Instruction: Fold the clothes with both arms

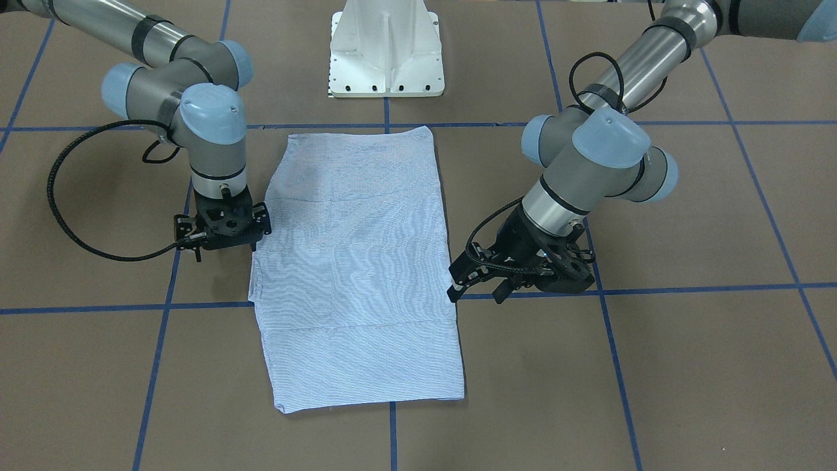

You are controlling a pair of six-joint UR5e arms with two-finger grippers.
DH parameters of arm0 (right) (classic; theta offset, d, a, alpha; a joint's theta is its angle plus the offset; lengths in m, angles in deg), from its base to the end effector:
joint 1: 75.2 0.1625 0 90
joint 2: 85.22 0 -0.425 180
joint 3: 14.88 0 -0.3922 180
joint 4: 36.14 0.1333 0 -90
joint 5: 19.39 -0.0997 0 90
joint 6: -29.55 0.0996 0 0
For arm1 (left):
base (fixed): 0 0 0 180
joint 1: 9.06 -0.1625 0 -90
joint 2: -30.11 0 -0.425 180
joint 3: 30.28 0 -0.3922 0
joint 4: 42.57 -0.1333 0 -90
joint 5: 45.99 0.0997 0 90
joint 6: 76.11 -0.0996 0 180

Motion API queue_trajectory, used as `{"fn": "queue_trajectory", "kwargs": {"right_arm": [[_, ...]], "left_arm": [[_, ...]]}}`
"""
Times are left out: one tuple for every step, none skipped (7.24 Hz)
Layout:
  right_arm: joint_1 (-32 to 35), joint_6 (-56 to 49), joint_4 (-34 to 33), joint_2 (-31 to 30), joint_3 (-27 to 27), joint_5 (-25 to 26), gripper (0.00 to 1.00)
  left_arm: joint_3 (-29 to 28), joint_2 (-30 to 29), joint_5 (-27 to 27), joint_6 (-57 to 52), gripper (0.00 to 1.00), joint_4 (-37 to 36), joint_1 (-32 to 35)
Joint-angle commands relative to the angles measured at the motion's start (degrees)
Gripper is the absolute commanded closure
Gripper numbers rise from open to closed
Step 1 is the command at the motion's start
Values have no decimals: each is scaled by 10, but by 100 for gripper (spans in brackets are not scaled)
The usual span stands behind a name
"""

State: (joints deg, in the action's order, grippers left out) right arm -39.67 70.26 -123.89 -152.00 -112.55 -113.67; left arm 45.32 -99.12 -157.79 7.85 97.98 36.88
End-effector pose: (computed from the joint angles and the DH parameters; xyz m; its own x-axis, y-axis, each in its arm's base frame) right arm -0.4492 -0.4755 0.3804 0.8586 -0.3158 0.4039 0.1602 0.9136 0.3736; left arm 0.4450 -0.5983 0.2539 0.2185 -0.0853 -0.9721 0.3965 0.9180 0.0086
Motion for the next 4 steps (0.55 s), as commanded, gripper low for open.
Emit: {"fn": "queue_trajectory", "kwargs": {"right_arm": [[15, -5, 4, -5, -18, -34, 0], [23, 0, 6, -4, -44, -69, 0], [24, 6, 5, -7, -70, -84, 0], [25, 19, 4, -16, -99, -119, 0]], "left_arm": [[7, -2, 1, 0, 0, -3, -1], [10, -2, 1, 0, 0, -4, -1], [22, 2, 1, 0, 0, -4, -1], [24, 5, -1, 0, 0, -9, -1]]}}
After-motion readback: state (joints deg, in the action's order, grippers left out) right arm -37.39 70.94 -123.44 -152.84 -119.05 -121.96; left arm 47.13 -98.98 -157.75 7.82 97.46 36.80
